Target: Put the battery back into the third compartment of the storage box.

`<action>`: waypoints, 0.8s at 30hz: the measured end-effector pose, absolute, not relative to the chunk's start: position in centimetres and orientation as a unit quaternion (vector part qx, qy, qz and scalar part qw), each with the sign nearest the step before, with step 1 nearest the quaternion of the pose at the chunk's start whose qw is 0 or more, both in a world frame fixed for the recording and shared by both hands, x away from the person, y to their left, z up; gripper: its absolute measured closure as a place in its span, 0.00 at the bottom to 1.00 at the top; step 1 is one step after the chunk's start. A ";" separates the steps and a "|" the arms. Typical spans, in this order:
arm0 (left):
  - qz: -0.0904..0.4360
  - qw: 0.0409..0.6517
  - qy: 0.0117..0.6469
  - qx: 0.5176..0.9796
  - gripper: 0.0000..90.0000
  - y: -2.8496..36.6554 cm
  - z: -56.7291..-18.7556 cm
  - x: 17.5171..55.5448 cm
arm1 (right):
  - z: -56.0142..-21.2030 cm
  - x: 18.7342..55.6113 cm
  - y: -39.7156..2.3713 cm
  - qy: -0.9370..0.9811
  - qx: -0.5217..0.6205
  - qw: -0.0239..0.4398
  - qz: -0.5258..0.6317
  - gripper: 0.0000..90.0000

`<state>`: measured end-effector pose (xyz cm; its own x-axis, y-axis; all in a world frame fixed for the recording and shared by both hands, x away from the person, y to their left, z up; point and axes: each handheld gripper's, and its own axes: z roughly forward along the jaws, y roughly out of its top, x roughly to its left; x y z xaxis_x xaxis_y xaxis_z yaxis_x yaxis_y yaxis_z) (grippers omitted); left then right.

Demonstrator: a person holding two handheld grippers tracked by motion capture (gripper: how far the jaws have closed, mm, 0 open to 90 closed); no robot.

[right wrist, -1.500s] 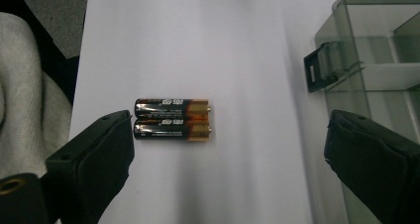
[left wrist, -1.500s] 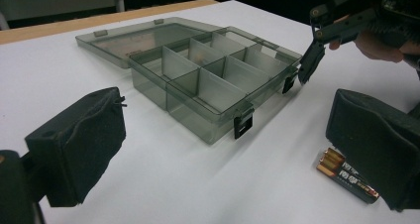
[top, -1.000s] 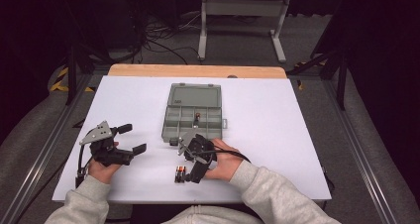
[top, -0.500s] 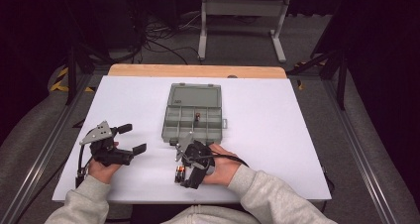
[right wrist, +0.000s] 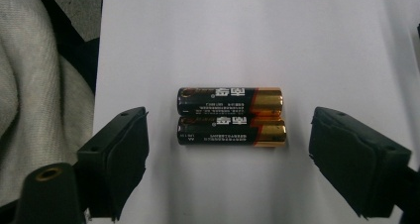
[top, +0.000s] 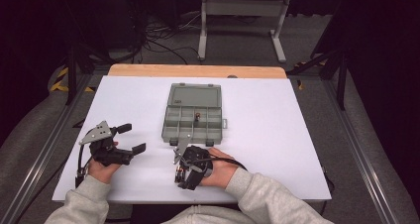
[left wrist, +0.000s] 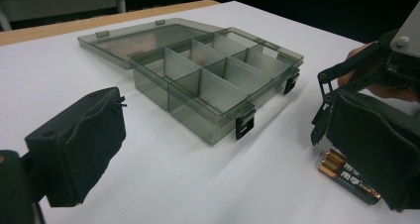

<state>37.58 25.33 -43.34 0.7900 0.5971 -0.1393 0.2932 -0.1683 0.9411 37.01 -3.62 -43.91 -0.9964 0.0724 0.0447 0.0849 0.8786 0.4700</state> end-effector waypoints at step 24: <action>0.127 0.574 0.296 0.752 0.03 25.5 -43.3 37.6 | -44.0 36.8 -3.2 -0.970 -0.034 -0.007 -0.242 0.45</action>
